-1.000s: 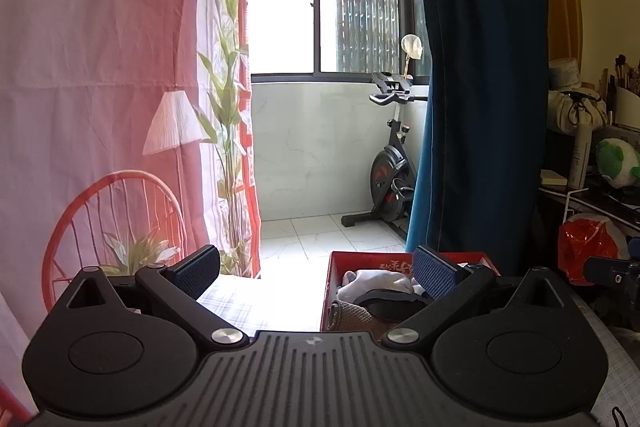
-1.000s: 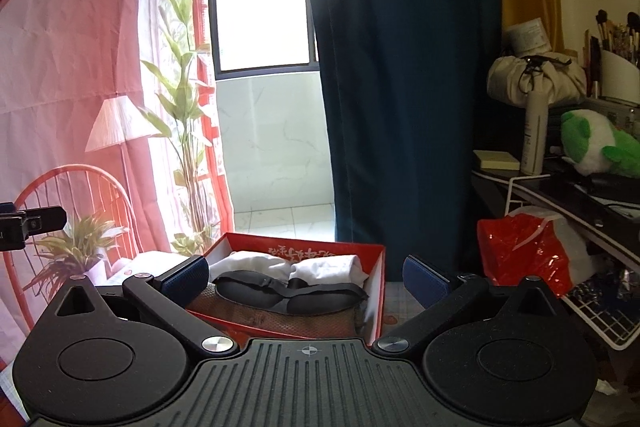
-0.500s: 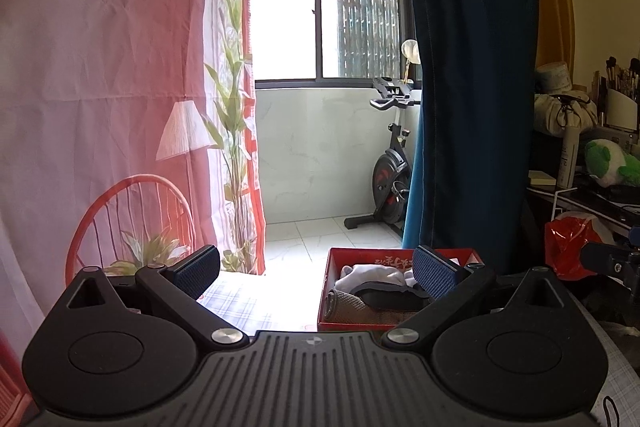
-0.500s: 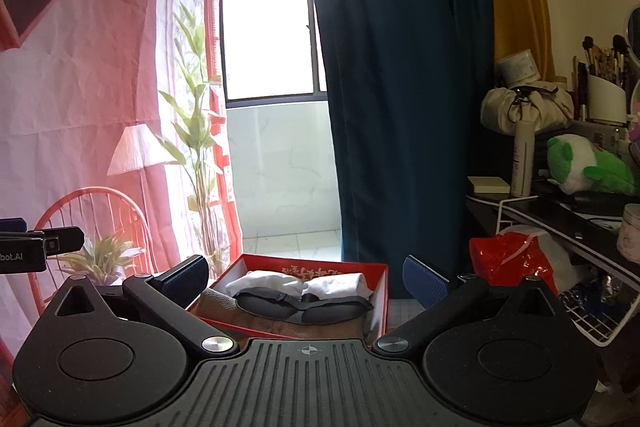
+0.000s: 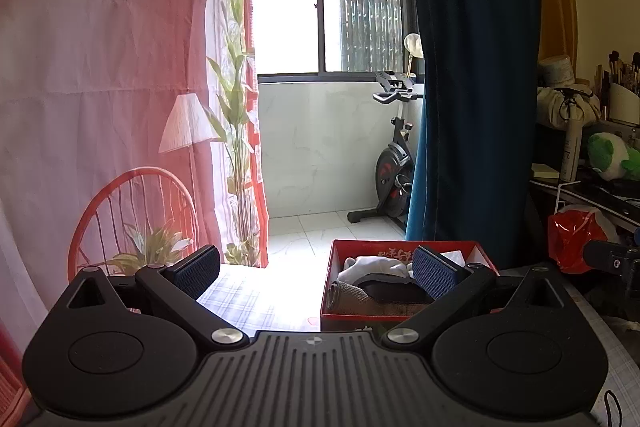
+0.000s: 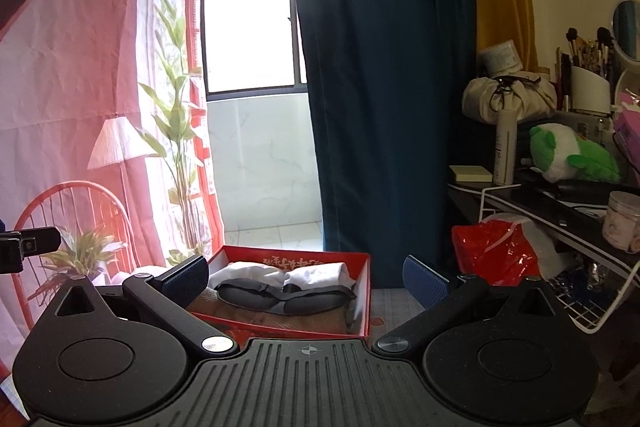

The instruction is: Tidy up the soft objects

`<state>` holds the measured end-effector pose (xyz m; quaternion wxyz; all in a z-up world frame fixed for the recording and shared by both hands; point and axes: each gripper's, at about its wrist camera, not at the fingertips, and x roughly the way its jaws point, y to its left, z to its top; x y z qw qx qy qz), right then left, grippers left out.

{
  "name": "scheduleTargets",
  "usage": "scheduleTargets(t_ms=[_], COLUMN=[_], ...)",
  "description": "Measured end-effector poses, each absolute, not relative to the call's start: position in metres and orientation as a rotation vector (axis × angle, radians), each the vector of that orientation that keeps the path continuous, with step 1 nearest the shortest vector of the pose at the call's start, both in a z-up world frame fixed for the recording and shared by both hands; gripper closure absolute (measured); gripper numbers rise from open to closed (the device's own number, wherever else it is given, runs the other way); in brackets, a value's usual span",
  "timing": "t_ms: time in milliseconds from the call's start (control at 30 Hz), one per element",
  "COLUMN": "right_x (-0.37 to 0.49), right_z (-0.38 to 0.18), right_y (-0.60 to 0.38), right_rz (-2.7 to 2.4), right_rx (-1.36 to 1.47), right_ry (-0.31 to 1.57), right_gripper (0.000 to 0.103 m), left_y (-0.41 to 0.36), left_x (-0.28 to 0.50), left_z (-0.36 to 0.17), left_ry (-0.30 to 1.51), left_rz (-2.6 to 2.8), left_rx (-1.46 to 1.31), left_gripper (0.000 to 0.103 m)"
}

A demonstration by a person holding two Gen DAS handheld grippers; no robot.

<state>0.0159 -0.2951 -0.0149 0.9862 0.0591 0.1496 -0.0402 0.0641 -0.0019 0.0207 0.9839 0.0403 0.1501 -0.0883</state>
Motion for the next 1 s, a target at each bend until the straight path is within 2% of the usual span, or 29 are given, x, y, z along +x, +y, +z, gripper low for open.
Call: scheduleTargets(t_ms=[1000], right_x=[0.0158], right_z=[-0.0184], right_y=[-0.3002], right_rz=[-0.099], right_rx=[0.137], right_ry=[0.321], right_gripper=[0.0], left_y=[0.0019], left_x=[0.0643], left_z=[0.016], left_ry=[0.324], left_rz=[-0.189], left_rx=[0.073], left_gripper=[0.0])
